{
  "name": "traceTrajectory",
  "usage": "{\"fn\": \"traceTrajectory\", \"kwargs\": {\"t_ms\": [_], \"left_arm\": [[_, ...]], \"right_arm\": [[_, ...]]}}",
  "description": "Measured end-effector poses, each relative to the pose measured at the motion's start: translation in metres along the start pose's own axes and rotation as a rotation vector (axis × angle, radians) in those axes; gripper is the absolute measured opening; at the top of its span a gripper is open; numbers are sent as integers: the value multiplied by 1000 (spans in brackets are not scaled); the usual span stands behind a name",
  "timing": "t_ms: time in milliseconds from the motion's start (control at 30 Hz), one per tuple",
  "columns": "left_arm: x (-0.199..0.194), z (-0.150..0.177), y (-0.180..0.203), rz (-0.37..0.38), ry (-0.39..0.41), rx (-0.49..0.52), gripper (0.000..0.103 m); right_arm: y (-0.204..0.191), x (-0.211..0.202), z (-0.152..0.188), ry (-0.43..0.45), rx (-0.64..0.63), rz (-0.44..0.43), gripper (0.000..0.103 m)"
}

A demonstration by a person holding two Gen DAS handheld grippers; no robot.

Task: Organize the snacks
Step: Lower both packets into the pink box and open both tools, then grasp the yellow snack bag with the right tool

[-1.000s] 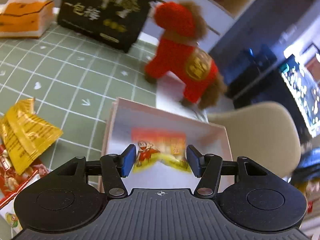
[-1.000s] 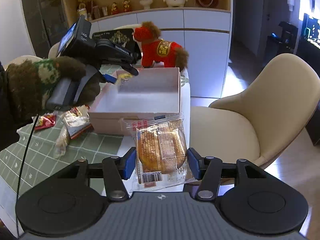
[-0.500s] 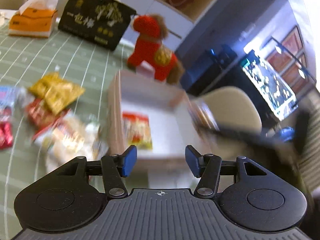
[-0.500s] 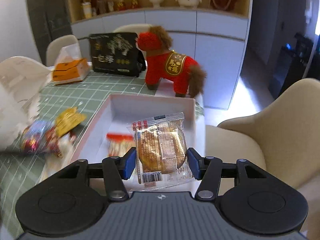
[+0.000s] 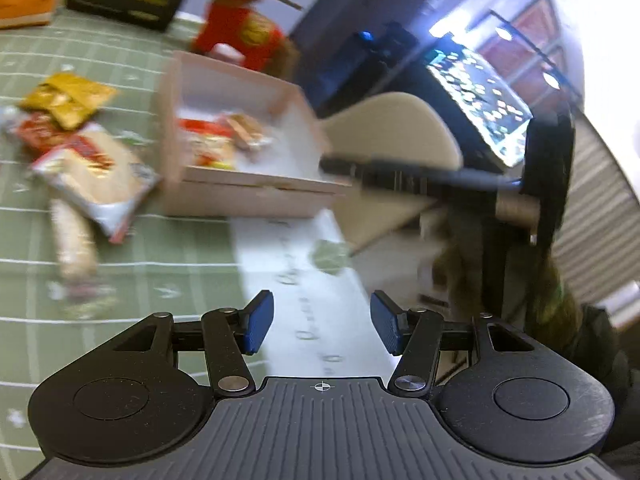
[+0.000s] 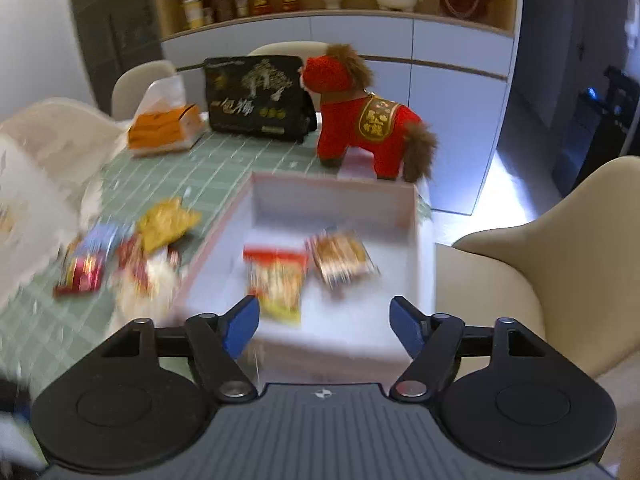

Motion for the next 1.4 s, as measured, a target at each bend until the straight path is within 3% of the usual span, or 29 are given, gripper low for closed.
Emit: {"fn": "traceTrajectory", "kwargs": {"t_ms": [133,267,467,600,700,867,1000,1100,1267,1400], "left_arm": [[-4,-4,15,72,58,-39,59],[-19,-27,38,174,152,-49,59],[-38,-61,66,119,232,78,59],[-60,-74,42,-72,290,113,59],[-80,-87,-1,-230,336,74,59],[-124,-106,-101,-467,424,-115,59],[-134,-108,-164,-615,366,-168,59],[-130,-108,-207,-678,330,-206,59],[-114,-123,-246,-590,394,-289,59],[-83,-137,-236,-490,400,-306,59]], "right_arm": [[12,-19,37,-33,-11,27,77],[7,-19,46,-42,-27,36,77],[-17,-17,24,-28,17,-25,77],[-33,-24,3,-19,75,-117,77],[-41,-25,-16,-17,141,-169,77],[-58,-11,-33,-38,175,-140,77],[-83,3,-21,-103,122,-115,77],[-97,6,-9,-150,84,-99,77],[-108,4,-3,-188,72,-72,77],[-118,5,-13,-199,83,-68,77]]}}
Point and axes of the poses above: each gripper's, at about its wrist camera, not at the fingertips, and x roughly the way its jaws point, y to its right, z to its underside, the point moved 2 cm from there along x, roughly the way its jaws point, and after that the axes turned 11 degrees about z, right-handed, at the moved point
